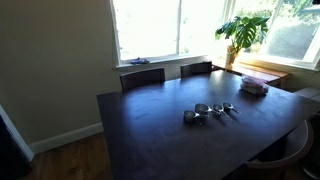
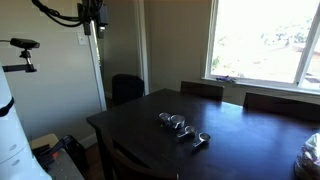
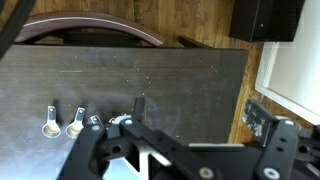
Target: Stack the cups
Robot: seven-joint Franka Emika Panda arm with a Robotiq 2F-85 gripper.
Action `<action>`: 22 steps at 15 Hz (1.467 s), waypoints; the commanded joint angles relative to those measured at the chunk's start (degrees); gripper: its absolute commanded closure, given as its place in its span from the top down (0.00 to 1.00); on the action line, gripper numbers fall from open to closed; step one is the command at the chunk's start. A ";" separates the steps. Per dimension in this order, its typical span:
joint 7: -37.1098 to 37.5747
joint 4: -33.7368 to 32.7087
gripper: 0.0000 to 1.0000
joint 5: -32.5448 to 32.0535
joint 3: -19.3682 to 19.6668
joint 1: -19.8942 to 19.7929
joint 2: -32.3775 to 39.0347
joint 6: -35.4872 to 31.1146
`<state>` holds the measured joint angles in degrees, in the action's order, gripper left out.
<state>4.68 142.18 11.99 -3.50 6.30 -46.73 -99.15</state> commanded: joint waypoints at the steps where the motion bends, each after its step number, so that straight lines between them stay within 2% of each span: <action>1: -0.20 -0.33 1.00 0.25 -0.53 -0.94 0.47 -0.02; 13: -0.27 -5.70 1.00 -1.00 -0.41 -2.14 8.32 -2.47; 15: 0.76 -5.73 1.00 -0.84 -0.86 -2.32 8.24 -2.66; 16: -0.31 -0.67 1.00 0.11 -0.47 -1.05 0.87 -0.83; 22: -0.36 -1.39 1.00 0.06 -0.58 -1.25 2.18 -1.10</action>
<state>4.59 140.97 11.81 -3.74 5.57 -44.59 -100.49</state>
